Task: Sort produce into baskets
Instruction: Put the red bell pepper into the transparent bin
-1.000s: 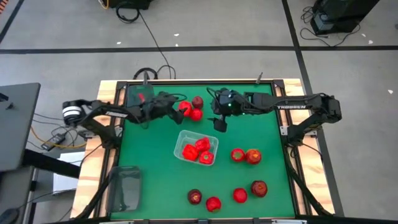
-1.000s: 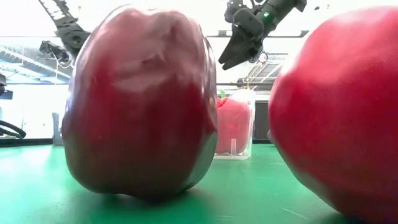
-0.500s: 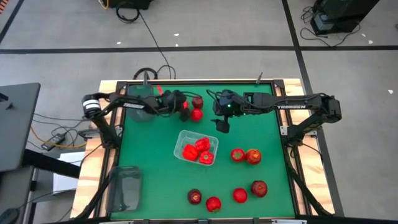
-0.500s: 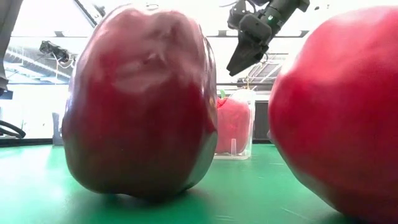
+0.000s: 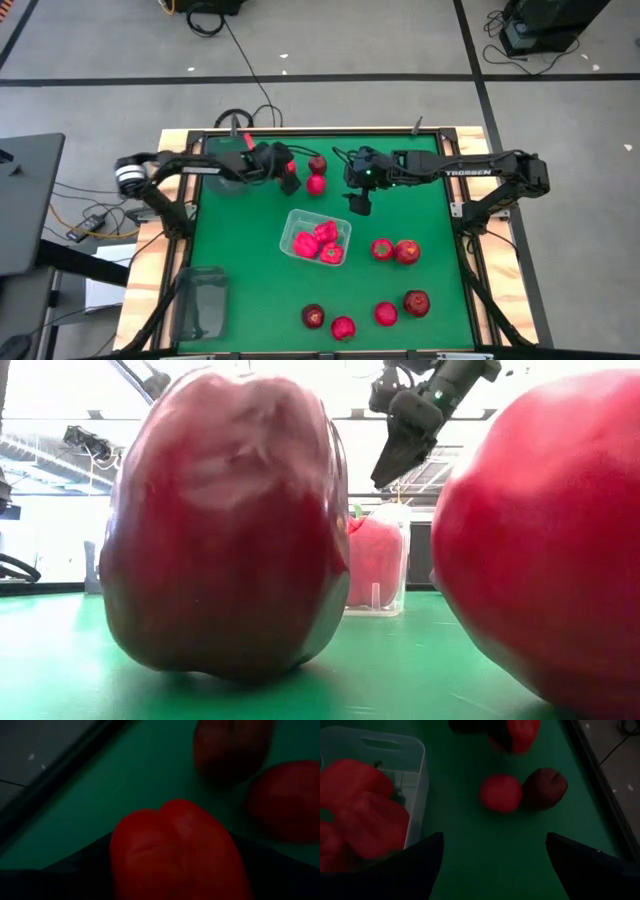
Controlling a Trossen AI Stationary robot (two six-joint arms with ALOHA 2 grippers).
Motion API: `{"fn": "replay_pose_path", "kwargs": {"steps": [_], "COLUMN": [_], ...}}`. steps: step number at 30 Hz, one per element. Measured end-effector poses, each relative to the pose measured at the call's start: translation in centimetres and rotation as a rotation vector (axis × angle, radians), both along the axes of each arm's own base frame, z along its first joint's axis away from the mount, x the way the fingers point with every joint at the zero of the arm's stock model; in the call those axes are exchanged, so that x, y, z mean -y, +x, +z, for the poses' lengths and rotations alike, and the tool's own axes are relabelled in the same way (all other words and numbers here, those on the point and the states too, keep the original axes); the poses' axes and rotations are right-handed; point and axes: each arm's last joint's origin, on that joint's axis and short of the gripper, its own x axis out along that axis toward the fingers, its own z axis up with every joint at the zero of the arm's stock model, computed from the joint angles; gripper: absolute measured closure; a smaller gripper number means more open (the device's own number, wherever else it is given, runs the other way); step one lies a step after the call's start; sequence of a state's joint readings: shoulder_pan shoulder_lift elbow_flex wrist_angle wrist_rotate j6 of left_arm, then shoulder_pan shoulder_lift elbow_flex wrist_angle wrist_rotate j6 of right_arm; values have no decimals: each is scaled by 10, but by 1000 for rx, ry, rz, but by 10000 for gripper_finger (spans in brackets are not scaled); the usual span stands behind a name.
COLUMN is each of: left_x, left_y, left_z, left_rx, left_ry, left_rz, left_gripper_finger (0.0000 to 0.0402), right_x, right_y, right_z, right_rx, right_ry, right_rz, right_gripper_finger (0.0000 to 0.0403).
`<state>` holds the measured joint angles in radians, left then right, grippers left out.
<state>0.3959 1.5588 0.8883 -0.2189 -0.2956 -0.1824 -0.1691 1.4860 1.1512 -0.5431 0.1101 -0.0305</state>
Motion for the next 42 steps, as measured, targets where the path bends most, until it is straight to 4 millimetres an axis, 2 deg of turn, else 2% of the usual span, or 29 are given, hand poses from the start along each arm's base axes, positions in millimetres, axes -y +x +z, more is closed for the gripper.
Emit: {"fn": "replay_pose_path", "kwargs": {"steps": [4,8,11,13,16,20,27,33,35,39,42], "left_x": [29,68,99,117,131,140,146,149,146,136,135], "left_y": [-5,1,9,14,18,21,24,24,25,29,32], "left_z": [32,55,61,59,53,45,27,26,31,50,64], "left_rx": [72,183,229,236,223,187,114,103,91,78,100], "left_ry": [50,106,148,160,165,155,55,18,35,125,142], "left_rz": [-64,-238,-418,-495,-554,-581,-645,-682,-632,-400,-353], "left_gripper_finger": [69,69,67,62,56,47,25,4,6,7,7], "right_x": [-1,-3,-7,-11,-17,-30,-52,-66,-67,-64,-61], "right_y": [-4,-7,-7,-9,-10,-12,-27,-42,-48,-55,-57], "right_z": [-23,-43,-53,-58,-60,-50,-19,-4,-4,-6,-6], "right_rx": [-12,40,79,78,75,117,230,248,219,173,158], "right_ry": [24,57,95,118,157,165,112,72,39,-37,-70], "right_rz": [-5,-10,-8,-8,-32,-8,-4,-8,-30,-111,-154], "right_gripper_finger": [53,56,56,56,56,56,56,56,56,56,56]}}
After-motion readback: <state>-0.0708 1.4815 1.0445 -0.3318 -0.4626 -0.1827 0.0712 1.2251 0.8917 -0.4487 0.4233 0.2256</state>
